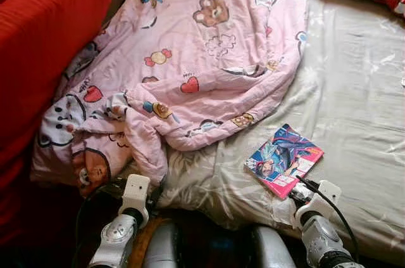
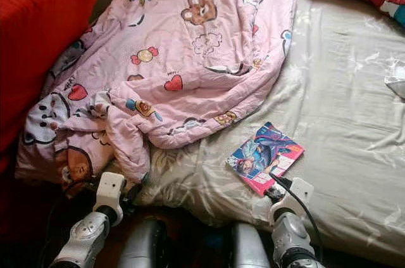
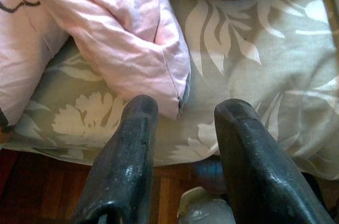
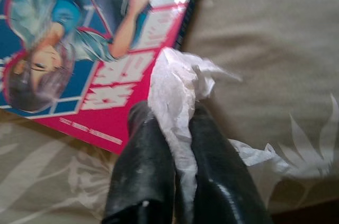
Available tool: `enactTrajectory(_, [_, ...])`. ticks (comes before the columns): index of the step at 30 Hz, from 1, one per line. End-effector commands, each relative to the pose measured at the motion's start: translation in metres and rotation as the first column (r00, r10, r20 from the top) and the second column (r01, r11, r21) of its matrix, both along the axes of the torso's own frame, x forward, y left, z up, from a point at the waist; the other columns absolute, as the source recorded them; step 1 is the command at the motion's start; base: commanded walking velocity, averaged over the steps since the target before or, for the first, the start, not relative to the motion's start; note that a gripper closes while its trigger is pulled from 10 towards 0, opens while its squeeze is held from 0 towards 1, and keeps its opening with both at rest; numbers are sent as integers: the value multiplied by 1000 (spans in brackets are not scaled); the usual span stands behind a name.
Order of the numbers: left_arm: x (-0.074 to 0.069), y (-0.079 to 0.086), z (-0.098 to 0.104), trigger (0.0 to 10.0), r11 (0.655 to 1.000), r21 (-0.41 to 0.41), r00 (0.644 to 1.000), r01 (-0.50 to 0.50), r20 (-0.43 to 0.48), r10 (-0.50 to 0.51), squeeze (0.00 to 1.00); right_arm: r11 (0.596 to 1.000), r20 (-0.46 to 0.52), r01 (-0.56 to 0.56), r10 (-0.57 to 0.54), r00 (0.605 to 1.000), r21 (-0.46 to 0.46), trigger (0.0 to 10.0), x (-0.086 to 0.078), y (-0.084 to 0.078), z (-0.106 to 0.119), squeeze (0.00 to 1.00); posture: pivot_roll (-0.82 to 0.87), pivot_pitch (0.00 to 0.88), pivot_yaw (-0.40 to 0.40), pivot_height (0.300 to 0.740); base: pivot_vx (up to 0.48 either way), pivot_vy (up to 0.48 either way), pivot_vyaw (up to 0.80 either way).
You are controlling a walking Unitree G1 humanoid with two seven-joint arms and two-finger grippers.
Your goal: Clean up the room
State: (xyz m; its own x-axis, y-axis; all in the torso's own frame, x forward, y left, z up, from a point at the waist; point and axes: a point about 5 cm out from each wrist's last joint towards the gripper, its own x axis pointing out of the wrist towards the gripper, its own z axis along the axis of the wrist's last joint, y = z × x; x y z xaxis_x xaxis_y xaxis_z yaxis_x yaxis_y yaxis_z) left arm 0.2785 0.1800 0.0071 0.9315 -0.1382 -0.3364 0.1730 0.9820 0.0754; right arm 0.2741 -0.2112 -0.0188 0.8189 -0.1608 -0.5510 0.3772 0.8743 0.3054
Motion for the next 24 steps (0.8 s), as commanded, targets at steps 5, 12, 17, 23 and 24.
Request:
enactTrajectory(5, [-4, 3, -8, 10000, 1000, 2, 999, -18, -36, 19, 0, 1000, -23, -2, 3, 1000, 5, 0, -8, 5, -8, 0, 41, 174, 52, 652, 0, 0, 0])
enactTrajectory(12, [1, 0, -7, 10000, 1000, -7, 999, -30, -39, 29, 0, 997, 26, -29, 31, 999, -70, 10000, -5, 6, -2, 0, 24, 147, 32, 652, 0, 0, 0])
enactTrajectory(17, [4, -2, -7, 10000, 999, -13, 998, -37, -43, 37, 0, 982, 108, 7, 13, 994, -188, 10000, -7, 0, 5, 0, 16, 130, 21, 652, 0, 0, 0])
enactTrajectory(23, [6, -1, -6, 10000, 997, -44, 997, -69, -36, 67, 0, 949, 254, -38, 122, 959, -314, 10000, -1, 9, 23, 0, -6, 103, 13, 652, 0, 0, 0])
enactTrajectory(24, [7, -1, -6, 10000, 996, -52, 997, -78, -35, 76, 0, 945, 262, -36, 127, 957, -326, 10000, 0, 8, 25, 0, -13, 94, 13, 652, 0, 0, 0])
